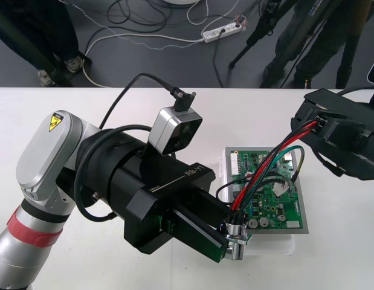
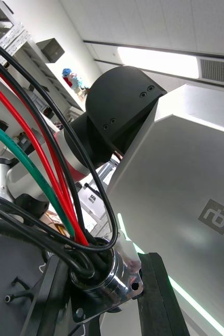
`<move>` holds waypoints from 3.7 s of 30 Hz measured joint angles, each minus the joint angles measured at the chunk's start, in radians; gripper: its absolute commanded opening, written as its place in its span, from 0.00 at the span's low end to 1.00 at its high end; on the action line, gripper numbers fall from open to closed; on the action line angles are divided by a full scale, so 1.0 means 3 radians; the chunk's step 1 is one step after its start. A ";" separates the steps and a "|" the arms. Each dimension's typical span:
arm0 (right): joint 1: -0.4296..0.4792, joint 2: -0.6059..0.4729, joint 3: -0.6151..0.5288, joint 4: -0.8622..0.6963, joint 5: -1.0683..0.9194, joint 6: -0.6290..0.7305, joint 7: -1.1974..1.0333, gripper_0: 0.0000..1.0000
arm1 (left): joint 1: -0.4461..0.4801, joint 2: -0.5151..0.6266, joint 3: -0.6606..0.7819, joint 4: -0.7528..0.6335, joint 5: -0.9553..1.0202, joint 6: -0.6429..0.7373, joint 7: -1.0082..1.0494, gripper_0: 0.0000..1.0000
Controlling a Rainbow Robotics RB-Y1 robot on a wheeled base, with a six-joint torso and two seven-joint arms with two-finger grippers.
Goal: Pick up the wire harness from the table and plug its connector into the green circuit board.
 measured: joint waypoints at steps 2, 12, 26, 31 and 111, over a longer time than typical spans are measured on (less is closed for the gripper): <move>0.0000 0.0001 0.0000 0.0000 0.0000 0.0000 0.0000 0.00 | 0.0000 0.0000 0.0000 0.0000 0.0001 0.0000 0.0000 0.00; -0.0002 0.0002 -0.0003 0.0004 0.0000 0.0000 0.0000 0.00 | 0.0000 0.0000 0.0000 0.0000 0.0014 0.0000 0.0000 0.64; -0.0005 0.0003 -0.0014 0.0005 0.0000 0.0000 0.0000 0.00 | 0.0000 0.0000 0.0000 0.0004 0.0043 0.0000 0.0000 1.00; -0.0006 0.0003 -0.0063 0.0005 0.0000 0.0000 0.0001 0.00 | 0.0000 0.0000 0.0000 0.0072 0.0047 0.0000 0.0000 1.00; 0.0461 -0.0265 -0.0804 -0.0286 0.1200 0.0000 0.0416 0.00 | 0.0000 0.0062 0.1751 0.0043 -0.1174 0.0213 -0.0495 1.00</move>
